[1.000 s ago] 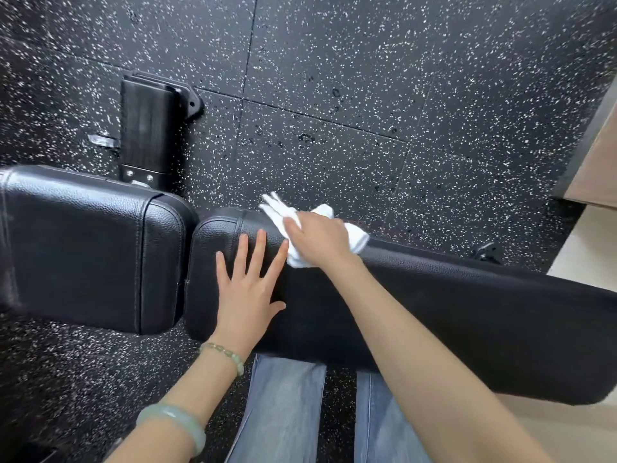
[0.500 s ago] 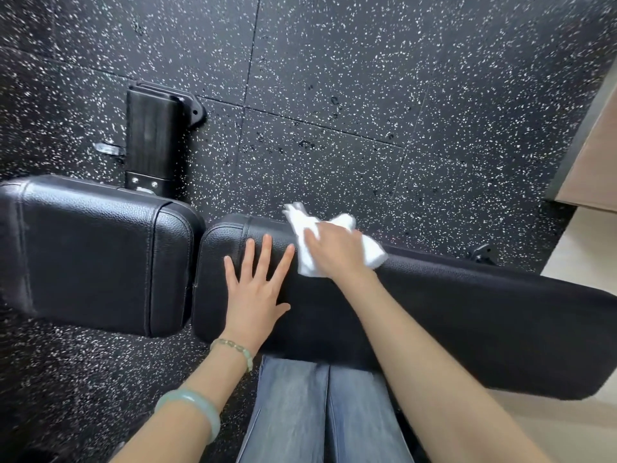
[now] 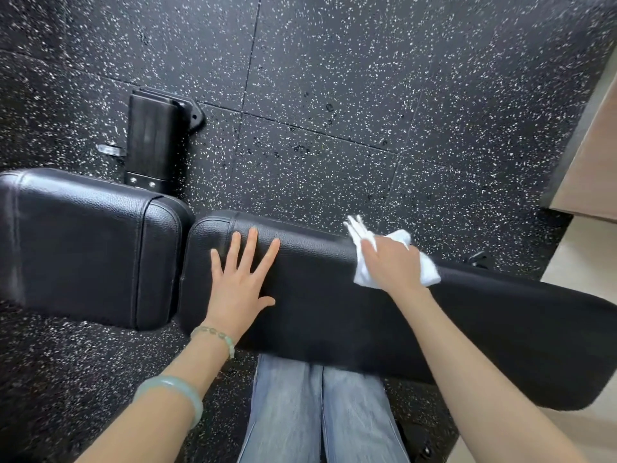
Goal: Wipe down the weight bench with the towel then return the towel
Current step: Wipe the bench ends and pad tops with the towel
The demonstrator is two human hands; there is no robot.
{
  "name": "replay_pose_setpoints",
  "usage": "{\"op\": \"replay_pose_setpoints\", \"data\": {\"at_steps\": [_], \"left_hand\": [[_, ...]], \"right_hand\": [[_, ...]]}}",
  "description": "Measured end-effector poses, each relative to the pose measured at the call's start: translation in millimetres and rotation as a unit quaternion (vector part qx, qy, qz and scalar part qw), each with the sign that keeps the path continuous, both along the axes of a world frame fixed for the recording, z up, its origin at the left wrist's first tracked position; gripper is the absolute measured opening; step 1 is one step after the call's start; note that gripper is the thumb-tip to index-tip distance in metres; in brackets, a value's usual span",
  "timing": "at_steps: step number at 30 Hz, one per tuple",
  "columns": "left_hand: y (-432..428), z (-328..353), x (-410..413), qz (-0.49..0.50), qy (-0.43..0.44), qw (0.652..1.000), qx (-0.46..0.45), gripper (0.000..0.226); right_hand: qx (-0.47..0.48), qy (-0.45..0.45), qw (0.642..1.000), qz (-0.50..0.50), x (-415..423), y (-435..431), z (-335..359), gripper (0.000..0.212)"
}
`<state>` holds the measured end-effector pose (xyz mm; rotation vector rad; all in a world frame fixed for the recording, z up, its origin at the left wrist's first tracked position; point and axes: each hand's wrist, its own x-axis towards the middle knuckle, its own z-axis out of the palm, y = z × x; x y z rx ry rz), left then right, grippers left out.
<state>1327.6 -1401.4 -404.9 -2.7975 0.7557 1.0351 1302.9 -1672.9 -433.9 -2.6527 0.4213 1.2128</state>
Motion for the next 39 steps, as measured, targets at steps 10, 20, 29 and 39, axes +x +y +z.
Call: {"op": "replay_pose_setpoints", "data": {"at_steps": [10,20,29,39], "left_hand": [[0,-4,1,0.006,0.006,1.0,0.014,0.129],[-1,0,3,0.027,0.035,0.999,0.014,0.13],[49,10,20,0.054,-0.038,0.992,-0.108,0.08],[169,13,92,0.066,-0.067,0.995,-0.043,0.066]], "right_hand": [[0.177,-0.108,0.978,-0.018,43,78,14,0.036],[-0.049,-0.013,0.998,-0.03,-13,-11,-5,0.064],[0.139,-0.097,0.982,-0.078,94,186,3,0.035],[-0.057,-0.069,0.99,-0.106,65,147,3,0.046]]}}
